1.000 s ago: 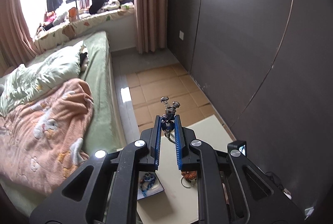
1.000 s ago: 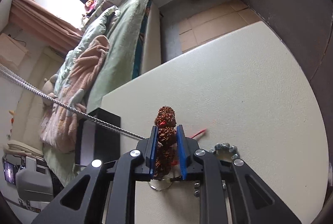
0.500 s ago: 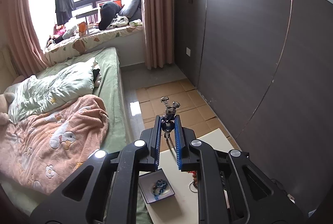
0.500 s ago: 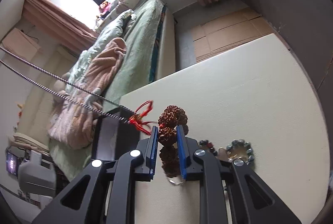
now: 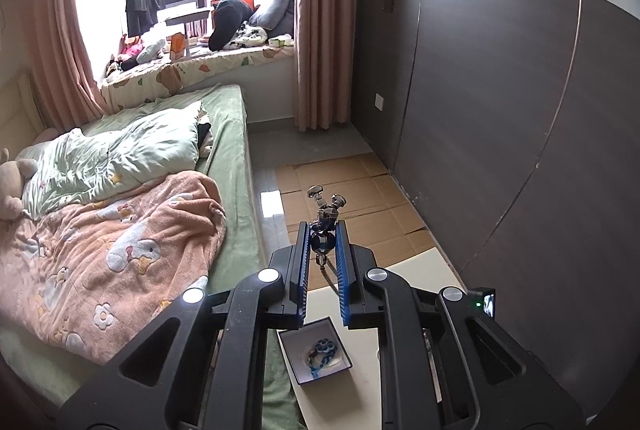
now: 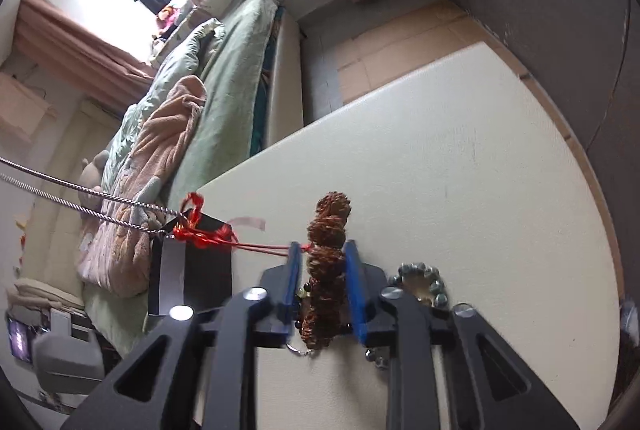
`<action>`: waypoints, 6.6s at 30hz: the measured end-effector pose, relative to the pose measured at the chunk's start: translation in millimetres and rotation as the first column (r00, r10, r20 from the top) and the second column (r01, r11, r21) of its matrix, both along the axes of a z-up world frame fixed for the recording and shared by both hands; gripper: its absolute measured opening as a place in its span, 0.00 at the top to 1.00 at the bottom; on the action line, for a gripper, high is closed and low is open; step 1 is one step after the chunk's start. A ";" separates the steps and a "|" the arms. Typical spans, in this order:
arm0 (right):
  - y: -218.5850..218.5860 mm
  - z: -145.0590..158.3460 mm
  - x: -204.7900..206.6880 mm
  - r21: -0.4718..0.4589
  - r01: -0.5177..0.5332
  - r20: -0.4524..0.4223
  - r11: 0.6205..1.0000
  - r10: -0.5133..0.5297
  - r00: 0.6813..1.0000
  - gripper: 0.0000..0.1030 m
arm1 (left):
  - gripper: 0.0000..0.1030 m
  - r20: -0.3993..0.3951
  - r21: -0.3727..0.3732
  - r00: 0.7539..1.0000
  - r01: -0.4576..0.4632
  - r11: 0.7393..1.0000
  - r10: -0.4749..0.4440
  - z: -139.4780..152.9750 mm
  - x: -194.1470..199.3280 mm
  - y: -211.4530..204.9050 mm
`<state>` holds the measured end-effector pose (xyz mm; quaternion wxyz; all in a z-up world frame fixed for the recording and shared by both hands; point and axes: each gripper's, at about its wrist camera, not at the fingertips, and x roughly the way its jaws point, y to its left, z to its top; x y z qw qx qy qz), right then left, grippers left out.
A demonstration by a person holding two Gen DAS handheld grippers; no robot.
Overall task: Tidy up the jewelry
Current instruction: 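Lift the silver charm with the left tool while the right lifts the brown bracelet, then lower the silver charm into the black box and open the left tool, then lower the brown bead bracelet into the black box and open the right tool, then move the left tool to the red string bracelet on the table, then lift the red string bracelet with the left tool while the right reaches the green bracelet, then drop the red bracelet into the box with the left tool while the right drops its bracelet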
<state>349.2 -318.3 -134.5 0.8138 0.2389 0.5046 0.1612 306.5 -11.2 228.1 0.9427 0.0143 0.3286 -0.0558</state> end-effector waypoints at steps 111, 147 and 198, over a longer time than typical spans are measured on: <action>-3.7 76.3 -42.7 -0.002 -0.041 0.210 0.999 0.041 0.977 0.33 | 0.05 -0.164 -0.220 0.986 0.001 0.976 -0.038 -245.3 -26.5 -1.3; -71.9 2.6 -22.5 -0.003 0.096 -0.024 0.995 -0.096 0.995 0.57 | 0.65 -0.555 0.161 0.829 0.025 0.987 0.070 -369.8 142.5 -121.1; 24.7 38.6 -28.7 -0.203 -0.132 0.125 0.970 0.160 0.979 0.92 | 0.98 -0.255 -0.054 0.965 0.054 0.997 -0.066 -207.7 21.5 -17.6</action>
